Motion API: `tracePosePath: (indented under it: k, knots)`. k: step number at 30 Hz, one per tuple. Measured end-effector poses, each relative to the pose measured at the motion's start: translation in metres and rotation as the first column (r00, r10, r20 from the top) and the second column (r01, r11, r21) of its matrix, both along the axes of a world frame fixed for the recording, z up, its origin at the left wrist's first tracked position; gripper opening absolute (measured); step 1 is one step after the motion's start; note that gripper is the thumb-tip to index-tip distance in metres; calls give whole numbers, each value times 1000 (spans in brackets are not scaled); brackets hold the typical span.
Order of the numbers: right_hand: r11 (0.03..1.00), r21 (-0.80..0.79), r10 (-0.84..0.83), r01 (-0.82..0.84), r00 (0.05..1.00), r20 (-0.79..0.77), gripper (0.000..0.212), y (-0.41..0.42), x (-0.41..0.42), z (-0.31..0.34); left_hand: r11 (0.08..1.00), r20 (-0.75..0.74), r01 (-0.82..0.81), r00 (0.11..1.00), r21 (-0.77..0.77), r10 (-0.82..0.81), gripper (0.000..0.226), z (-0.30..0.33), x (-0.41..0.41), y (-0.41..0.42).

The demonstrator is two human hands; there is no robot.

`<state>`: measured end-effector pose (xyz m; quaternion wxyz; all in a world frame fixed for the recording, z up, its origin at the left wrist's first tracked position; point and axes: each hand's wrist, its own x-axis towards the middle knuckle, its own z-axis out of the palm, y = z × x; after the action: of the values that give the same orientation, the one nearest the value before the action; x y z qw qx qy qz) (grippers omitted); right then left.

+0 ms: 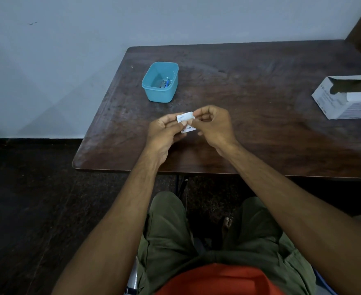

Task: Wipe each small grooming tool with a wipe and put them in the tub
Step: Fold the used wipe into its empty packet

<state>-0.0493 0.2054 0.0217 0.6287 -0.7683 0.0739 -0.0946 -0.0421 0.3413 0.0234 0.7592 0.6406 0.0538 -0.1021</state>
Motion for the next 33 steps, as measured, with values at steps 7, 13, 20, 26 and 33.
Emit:
tracePosePath:
  k: [7,13,20,26,33]
  knots:
    - [990,51,133,-130,990,-54,15,-18,-7,1,998,49,23,998,54,-26,18,-1,-2,-11]
    - [984,85,162,-158,986,-47,16,-37,-15,3,996,-27,88,996,-25,-89,18,2,-8,-21]
    - [973,162,178,-167,982,-60,17,-46,-25,0,996,-112,47,992,-82,-56,22,0,-13,-28]
    - [985,131,123,-116,992,-41,24,-50,-29,-3,989,-176,40,982,-144,-66,14,1,-17,-37]
    - [986,142,88,-82,996,-33,22,-57,-33,-9,992,-191,45,979,-121,-68,17,-2,-20,-48]
